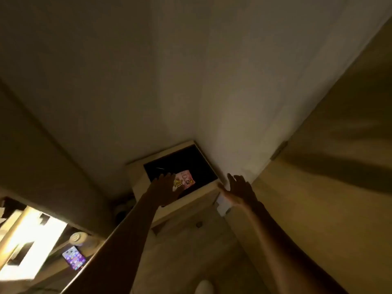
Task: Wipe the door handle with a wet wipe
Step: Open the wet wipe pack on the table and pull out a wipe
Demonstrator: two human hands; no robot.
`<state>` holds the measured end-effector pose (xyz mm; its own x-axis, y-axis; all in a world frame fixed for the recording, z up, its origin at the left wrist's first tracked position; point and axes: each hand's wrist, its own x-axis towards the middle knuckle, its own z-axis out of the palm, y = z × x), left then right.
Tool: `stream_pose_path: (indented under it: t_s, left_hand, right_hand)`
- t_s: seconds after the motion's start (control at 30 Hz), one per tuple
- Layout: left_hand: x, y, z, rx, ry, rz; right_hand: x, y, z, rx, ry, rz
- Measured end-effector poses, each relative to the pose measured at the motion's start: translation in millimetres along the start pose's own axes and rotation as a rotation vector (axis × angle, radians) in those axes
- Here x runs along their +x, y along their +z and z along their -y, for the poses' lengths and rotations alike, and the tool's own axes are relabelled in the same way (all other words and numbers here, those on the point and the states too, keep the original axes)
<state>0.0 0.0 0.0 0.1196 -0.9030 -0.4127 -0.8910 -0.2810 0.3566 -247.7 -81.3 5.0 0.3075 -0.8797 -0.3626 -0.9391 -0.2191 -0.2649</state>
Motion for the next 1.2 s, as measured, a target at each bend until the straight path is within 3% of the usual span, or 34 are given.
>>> stream_pose_path:
  t_s: [0.2, 0.43, 0.57, 0.77, 0.97, 1.2]
  left_hand:
    - [89, 55, 44, -0.086, -0.152, -0.024]
    - [191, 144, 108, -0.19, -0.22, -0.079]
    - [247, 196, 139, -0.191, -0.211, -0.147]
    - [288, 249, 169, -0.184, -0.099, -0.204]
    - [289, 268, 185, -0.26, -0.065, -0.318]
    - [294, 268, 184, -0.279, -0.133, -0.319]
  right_hand:
    - [125, 70, 5, 0.08, -0.135, 0.025]
    - [248, 181, 18, 0.229, -0.285, 0.099]
    - [304, 247, 17, 0.194, -0.373, 0.1]
    - [345, 308, 18, 0.061, -0.584, 0.061]
    - [359, 312, 18, -0.068, -0.793, -0.024]
    - [366, 322, 10, -0.314, -0.884, -0.072]
